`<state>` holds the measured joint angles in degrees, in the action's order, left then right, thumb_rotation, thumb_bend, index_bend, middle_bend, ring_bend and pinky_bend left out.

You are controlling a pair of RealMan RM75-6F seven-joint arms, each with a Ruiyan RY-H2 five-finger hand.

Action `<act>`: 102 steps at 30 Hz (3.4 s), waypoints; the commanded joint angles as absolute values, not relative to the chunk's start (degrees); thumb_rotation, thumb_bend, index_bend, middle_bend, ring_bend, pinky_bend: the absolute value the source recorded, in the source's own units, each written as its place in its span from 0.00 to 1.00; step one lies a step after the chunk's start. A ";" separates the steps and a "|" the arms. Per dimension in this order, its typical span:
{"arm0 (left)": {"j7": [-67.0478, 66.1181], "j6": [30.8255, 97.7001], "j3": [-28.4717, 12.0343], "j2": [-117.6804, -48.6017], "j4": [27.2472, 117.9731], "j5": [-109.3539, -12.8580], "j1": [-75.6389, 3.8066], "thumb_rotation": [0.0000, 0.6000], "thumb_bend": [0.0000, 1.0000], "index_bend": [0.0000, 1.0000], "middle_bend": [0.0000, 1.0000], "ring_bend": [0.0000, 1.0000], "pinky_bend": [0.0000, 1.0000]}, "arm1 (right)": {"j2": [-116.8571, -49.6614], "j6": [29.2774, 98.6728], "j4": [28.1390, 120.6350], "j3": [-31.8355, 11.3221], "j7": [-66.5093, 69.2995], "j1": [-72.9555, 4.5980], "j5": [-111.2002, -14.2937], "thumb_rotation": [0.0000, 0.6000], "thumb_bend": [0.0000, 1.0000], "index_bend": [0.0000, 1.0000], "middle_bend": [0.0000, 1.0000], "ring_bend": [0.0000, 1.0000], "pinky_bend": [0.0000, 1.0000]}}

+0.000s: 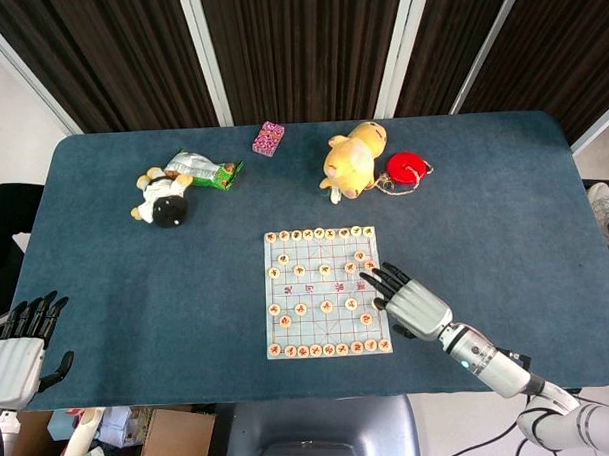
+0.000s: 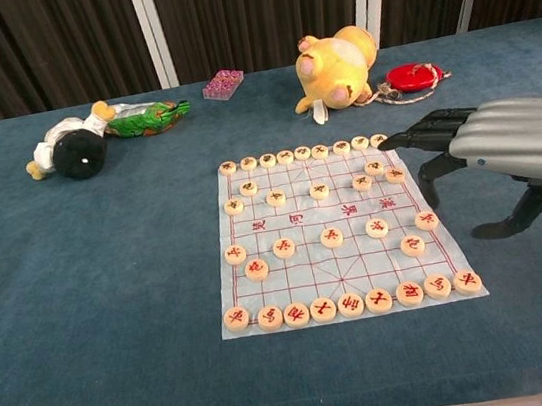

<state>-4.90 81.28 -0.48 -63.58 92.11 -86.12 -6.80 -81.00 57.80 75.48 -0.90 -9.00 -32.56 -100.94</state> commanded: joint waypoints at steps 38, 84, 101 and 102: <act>-4.44 82.30 -1.02 -62.95 92.63 -85.04 -6.11 1.00 0.37 0.00 0.00 0.00 0.02 | -89.63 53.52 69.30 0.59 -13.23 -38.83 -95.78 1.00 0.41 0.63 0.08 0.00 0.00; -2.48 84.32 -1.06 -61.73 93.06 -86.15 -5.12 1.00 0.37 0.00 0.00 0.00 0.02 | -94.93 48.83 74.95 -3.85 -24.53 -44.71 -86.60 1.00 0.48 0.68 0.09 0.00 0.00; -4.93 84.89 -1.98 -62.40 93.07 -84.53 -4.83 1.00 0.38 0.00 0.00 0.00 0.02 | -95.95 48.64 73.52 -3.19 -24.45 -45.45 -85.41 1.00 0.48 0.58 0.09 0.00 0.00; -5.08 84.86 -2.02 -62.46 93.17 -84.37 -4.81 1.00 0.38 0.00 0.00 0.00 0.02 | -95.91 48.64 73.57 -3.15 -24.40 -45.46 -85.35 1.00 0.48 0.58 0.09 0.00 0.00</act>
